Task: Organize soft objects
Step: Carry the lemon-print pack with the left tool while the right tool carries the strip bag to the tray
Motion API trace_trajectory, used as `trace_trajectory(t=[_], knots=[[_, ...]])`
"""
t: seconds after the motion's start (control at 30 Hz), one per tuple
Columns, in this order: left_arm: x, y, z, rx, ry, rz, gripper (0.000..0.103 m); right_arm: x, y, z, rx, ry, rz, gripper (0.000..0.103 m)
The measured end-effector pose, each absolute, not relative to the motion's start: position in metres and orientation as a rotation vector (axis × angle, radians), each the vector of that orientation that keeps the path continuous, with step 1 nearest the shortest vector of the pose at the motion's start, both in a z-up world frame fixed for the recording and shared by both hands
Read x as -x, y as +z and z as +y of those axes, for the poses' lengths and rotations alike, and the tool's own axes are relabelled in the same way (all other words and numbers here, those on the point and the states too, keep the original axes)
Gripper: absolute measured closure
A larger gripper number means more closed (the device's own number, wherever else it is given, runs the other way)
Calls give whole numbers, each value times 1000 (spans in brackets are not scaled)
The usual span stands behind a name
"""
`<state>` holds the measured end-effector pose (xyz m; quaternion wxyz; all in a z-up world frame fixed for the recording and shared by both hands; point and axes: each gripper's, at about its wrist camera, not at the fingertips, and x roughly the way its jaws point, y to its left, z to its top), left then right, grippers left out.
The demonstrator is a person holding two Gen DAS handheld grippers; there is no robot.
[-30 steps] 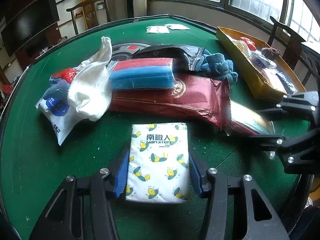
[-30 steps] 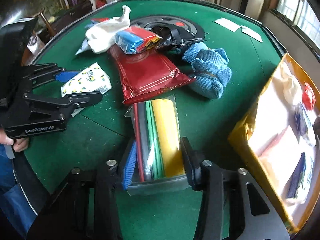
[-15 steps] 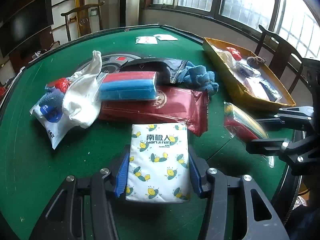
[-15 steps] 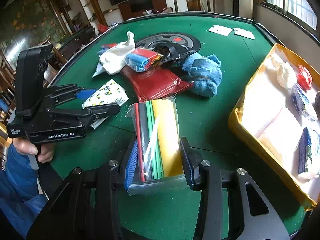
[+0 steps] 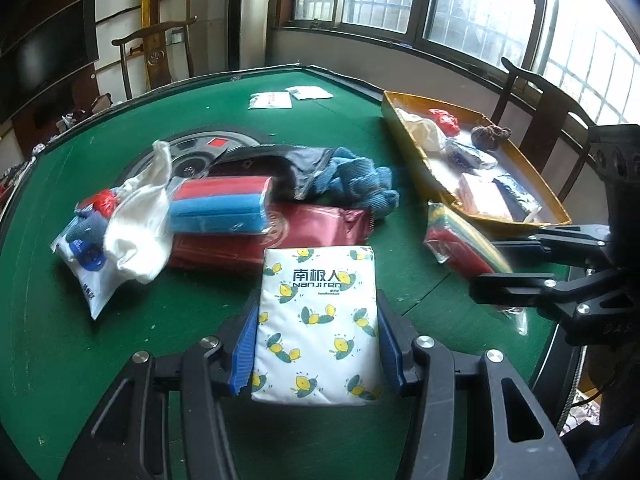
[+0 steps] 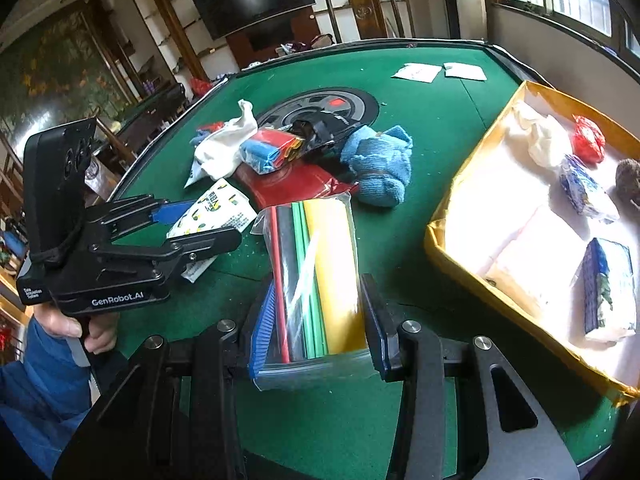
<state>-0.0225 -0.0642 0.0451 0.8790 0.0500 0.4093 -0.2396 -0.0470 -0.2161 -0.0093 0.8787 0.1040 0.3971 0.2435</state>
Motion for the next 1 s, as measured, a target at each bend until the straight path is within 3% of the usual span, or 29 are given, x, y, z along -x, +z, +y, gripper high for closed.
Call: trace_trajectory(t=[0.7,1.0], knots=[[-4,80,-202,-180,-654,826,50,41,13,-352,-403,256,733,63],[-57,58,-261,-161,-616,909,50,1,-7,-418,-459,60,806,63]])
